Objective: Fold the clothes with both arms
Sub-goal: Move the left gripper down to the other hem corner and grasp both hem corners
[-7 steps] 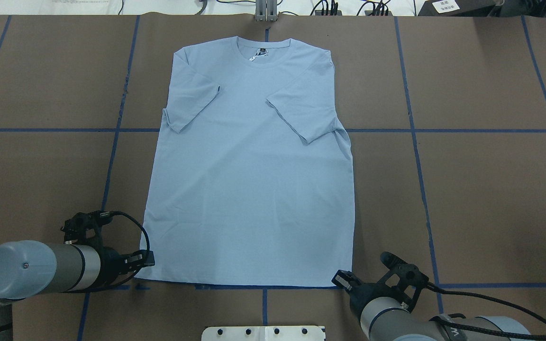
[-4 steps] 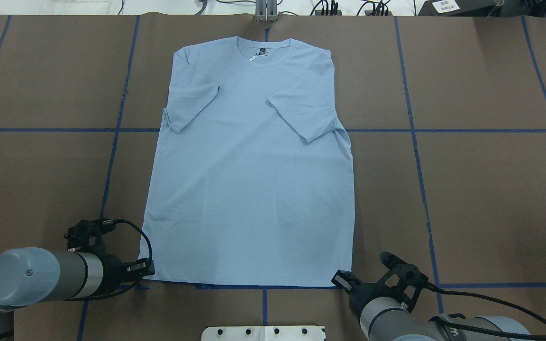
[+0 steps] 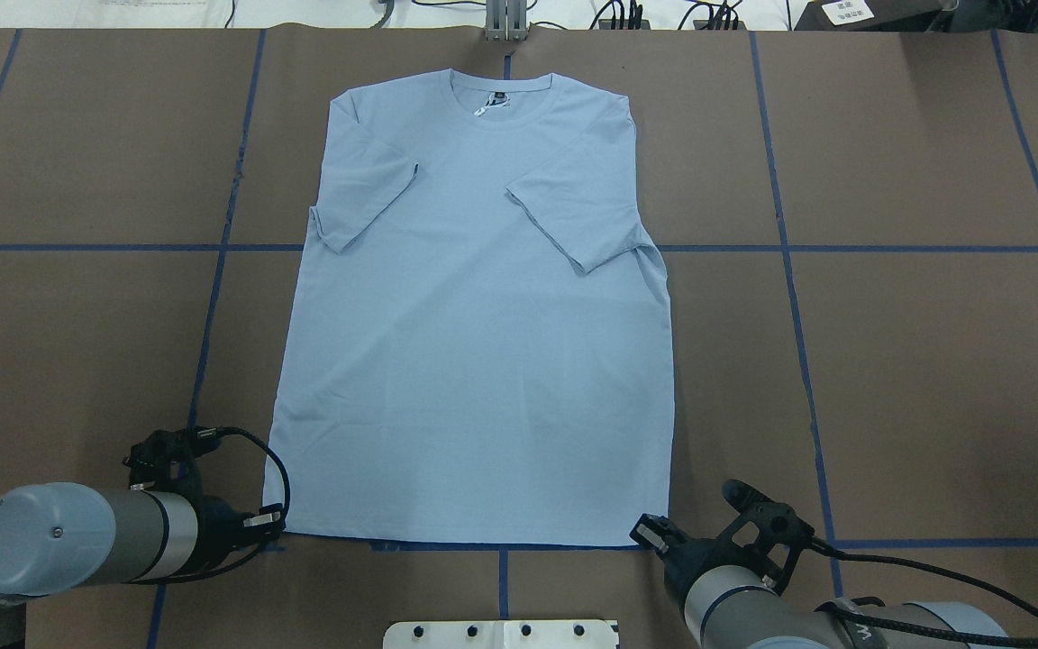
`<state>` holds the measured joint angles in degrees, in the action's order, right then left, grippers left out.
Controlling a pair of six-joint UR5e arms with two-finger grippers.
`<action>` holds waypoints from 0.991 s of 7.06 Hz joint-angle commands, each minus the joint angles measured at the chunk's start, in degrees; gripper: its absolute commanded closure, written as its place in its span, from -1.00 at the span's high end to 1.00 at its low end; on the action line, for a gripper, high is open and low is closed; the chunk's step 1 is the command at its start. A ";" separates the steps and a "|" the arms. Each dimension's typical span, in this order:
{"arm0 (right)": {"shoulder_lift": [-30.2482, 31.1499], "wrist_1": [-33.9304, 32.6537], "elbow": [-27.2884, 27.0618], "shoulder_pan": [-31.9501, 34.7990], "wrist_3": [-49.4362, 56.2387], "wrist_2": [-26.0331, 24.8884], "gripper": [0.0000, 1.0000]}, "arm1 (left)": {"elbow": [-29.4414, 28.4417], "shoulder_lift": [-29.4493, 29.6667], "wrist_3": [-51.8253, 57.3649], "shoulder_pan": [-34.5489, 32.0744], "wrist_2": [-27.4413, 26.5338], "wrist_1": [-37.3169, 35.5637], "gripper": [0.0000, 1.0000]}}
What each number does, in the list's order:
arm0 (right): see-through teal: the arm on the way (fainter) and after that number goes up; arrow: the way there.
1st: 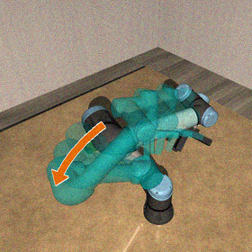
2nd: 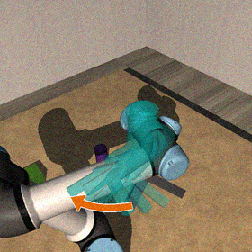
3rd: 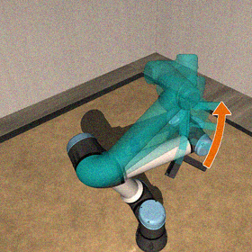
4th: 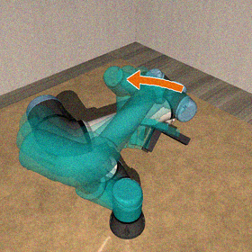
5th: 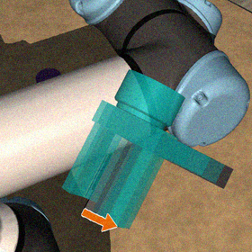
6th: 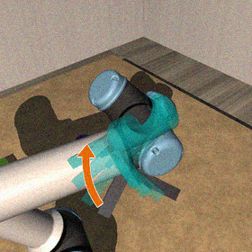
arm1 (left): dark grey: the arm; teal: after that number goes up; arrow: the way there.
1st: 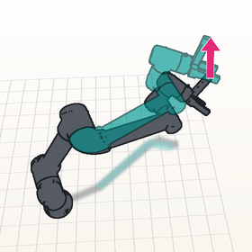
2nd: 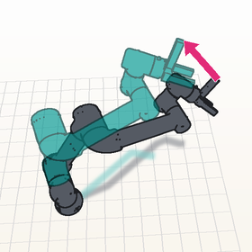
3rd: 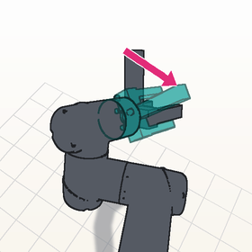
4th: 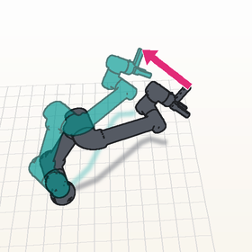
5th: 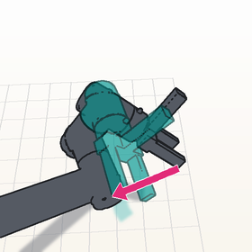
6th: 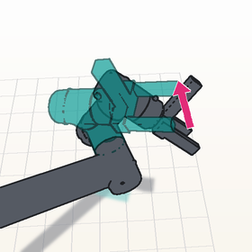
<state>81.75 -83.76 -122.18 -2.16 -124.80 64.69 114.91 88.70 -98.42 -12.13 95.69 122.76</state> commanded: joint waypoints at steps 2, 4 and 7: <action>1.21 0.00 -1.39 0.23 0.00 0.00 -1.00 | 3.81 -0.10 -0.20 0.18 0.02 0.02 -1.00; 6.55 0.09 -5.95 -2.57 0.00 0.26 -1.00 | 9.52 -0.63 -5.00 6.21 -0.07 0.02 -1.00; 12.56 0.00 -13.43 -4.45 0.00 -0.61 -1.00 | 16.64 -0.45 -9.34 8.80 -2.25 -0.50 -1.00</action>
<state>93.08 -83.69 -133.29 -7.03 -125.04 64.69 128.67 88.16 -106.81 -3.67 94.73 122.62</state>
